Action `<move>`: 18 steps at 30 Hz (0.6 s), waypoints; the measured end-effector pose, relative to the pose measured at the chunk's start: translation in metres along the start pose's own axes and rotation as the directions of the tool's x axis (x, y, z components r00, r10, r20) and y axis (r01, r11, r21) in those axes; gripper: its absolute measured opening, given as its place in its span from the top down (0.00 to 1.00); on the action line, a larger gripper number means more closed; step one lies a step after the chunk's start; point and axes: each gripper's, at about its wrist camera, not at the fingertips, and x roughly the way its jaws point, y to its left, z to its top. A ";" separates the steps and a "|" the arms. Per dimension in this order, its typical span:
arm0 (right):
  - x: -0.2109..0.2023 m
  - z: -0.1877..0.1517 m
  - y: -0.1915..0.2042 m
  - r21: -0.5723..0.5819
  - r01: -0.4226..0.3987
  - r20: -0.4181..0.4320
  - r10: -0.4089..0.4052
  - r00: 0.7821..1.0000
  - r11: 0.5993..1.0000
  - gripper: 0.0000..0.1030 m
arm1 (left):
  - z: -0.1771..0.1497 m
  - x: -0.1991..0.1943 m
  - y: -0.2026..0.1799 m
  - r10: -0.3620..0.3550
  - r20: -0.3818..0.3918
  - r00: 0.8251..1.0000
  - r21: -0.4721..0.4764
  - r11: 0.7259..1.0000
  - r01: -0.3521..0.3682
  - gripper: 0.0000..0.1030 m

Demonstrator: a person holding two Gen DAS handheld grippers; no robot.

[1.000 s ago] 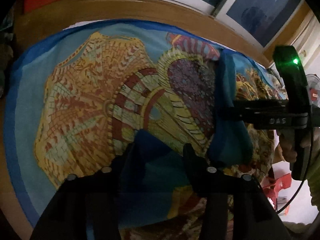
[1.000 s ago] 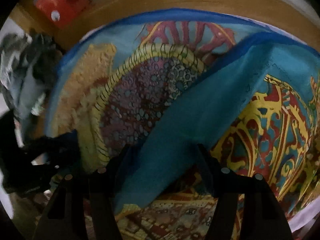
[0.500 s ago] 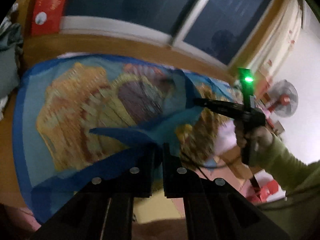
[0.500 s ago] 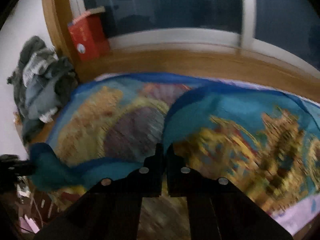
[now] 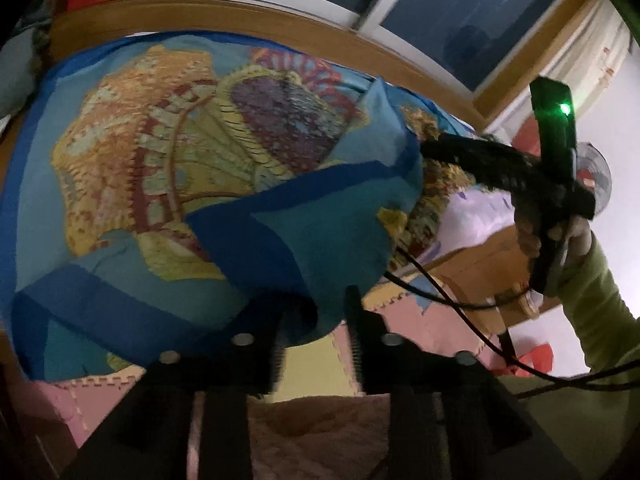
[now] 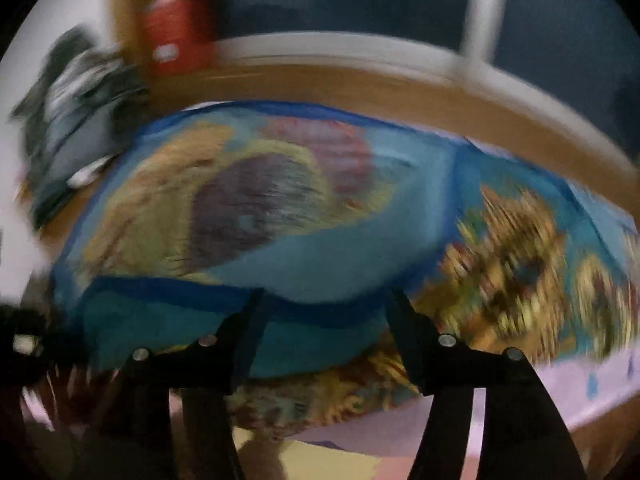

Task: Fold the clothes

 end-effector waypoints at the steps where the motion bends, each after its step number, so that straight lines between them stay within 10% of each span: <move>1: 0.001 0.003 0.006 -0.046 -0.028 -0.001 0.028 1.000 0.999 0.41 | -0.001 -0.002 0.003 0.007 0.006 1.000 -0.017 1.000 -0.007 0.65; 8: 0.043 -0.025 0.030 -0.179 -0.123 -0.115 0.103 0.988 0.976 0.41 | -0.011 -0.013 0.022 0.064 0.029 0.998 -0.119 0.991 -0.060 0.60; 18: 0.049 -0.059 0.027 -0.175 -0.127 -0.064 0.118 0.991 0.976 0.41 | 0.026 0.013 0.035 0.071 0.023 0.997 -0.114 0.991 -0.068 0.54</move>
